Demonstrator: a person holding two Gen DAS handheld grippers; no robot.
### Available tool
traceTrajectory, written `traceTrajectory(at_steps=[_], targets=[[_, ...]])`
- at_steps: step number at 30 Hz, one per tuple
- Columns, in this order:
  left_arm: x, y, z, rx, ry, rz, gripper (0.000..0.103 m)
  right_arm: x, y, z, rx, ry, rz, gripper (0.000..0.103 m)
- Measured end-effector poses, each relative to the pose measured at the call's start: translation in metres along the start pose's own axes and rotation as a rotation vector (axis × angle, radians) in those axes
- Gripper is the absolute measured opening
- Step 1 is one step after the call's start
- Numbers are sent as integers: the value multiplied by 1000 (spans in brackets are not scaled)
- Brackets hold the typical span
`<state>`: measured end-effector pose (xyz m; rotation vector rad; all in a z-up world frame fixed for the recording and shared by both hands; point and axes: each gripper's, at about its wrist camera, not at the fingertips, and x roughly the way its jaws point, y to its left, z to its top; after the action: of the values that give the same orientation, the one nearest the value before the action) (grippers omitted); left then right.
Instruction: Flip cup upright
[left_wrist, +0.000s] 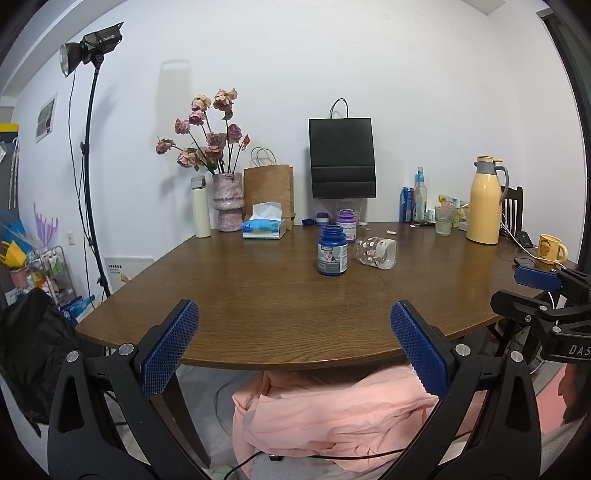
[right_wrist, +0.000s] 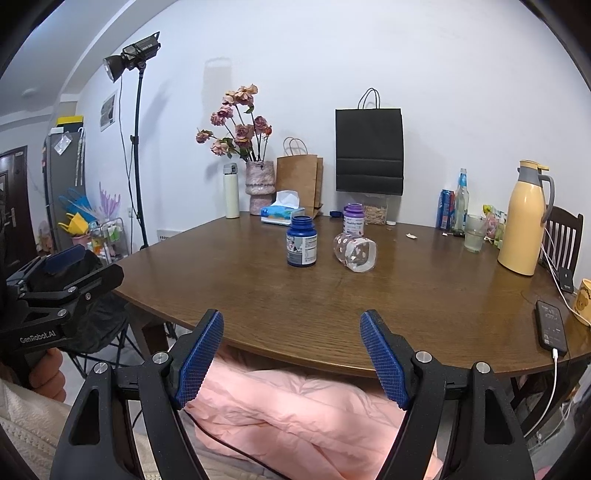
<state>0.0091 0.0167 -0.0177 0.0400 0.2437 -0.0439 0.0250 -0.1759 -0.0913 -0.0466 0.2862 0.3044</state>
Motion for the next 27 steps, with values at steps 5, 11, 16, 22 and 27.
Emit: traceTrajectory(at_steps=[5, 11, 16, 22, 27], targets=[[0, 0, 0, 0, -1, 0, 103, 0, 0, 0, 2, -1, 0, 81], [0, -1, 0, -1, -1, 2, 103, 1, -2, 0, 3, -2, 0, 81], [0, 0, 0, 0, -2, 3, 103, 1, -2, 0, 5, 4, -3, 81], [0, -1, 0, -1, -2, 4, 103, 1, -3, 0, 4, 4, -3, 81], [-1, 1, 1, -3, -4, 7, 103, 2, -3, 0, 6, 4, -4, 81]])
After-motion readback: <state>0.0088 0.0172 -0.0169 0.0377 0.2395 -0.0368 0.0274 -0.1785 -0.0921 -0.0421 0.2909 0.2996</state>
